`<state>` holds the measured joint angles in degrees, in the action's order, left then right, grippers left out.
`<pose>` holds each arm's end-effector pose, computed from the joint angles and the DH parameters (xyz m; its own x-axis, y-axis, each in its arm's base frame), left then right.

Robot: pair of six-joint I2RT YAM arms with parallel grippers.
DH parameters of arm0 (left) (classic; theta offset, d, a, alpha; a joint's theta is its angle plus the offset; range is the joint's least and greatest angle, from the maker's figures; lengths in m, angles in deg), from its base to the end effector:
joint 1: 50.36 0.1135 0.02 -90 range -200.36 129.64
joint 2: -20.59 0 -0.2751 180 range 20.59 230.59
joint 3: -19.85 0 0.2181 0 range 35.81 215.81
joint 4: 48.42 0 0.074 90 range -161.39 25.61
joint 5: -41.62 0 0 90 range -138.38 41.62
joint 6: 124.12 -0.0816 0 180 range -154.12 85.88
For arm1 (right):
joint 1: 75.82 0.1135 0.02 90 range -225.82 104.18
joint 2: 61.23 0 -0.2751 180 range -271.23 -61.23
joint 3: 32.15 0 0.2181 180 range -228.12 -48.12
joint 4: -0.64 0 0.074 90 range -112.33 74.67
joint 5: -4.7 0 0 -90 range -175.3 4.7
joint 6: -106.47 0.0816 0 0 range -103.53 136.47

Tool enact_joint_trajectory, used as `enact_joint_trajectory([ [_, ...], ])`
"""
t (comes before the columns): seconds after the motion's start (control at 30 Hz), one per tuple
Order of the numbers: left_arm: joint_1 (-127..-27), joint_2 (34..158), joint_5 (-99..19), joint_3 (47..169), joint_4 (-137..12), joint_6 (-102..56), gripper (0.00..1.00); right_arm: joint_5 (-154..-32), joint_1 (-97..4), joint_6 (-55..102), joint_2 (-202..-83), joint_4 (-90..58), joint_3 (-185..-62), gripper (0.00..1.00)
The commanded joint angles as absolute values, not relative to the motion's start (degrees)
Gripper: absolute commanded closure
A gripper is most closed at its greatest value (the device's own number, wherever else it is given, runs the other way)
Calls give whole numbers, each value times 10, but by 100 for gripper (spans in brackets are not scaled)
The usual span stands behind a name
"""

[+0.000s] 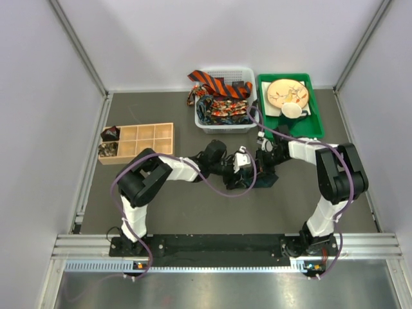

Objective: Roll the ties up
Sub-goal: Roll the tie at the center of the board.

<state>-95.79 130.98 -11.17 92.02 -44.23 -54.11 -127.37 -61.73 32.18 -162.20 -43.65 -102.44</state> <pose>0.2472 -0.3213 0.1586 -0.0549 0.4437 -0.8945 0.9980 0.0534 -0.0347 0.2726 0.1248 0.1423 -0.9963 -0.0428 -0.0744 -0.0826 0.7160 0.6932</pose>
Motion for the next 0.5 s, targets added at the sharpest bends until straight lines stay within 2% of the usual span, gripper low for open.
enact_joint_trajectory([
  [0.0, -961, 1334, -81, 955, -401, -535, 30, -1152, -618, 296, -1654, -399, -1039, 100],
  [0.13, -961, 1348, -83, 958, -408, -536, 35, -1139, -618, 293, -1660, -406, -1044, 100],
  [0.23, -961, 1356, -94, 973, -450, -546, 53, -1160, -619, 289, -1662, -411, -1049, 100],
  [0.27, -963, 1356, -106, 976, -463, -551, 61, -1171, -619, 286, -1660, -413, -1055, 100],
  [0.33, -964, 1355, -119, 979, -503, -571, 71, -1204, -624, 286, -1654, -422, -1059, 100],
  [0.4, -967, 1354, -142, 980, -537, -589, 78, -1241, -632, 287, -1641, -442, -1069, 100],
  [0.47, -971, 1352, -163, 980, -580, -613, 79, -1270, -652, 291, -1628, -457, -1078, 94],
])
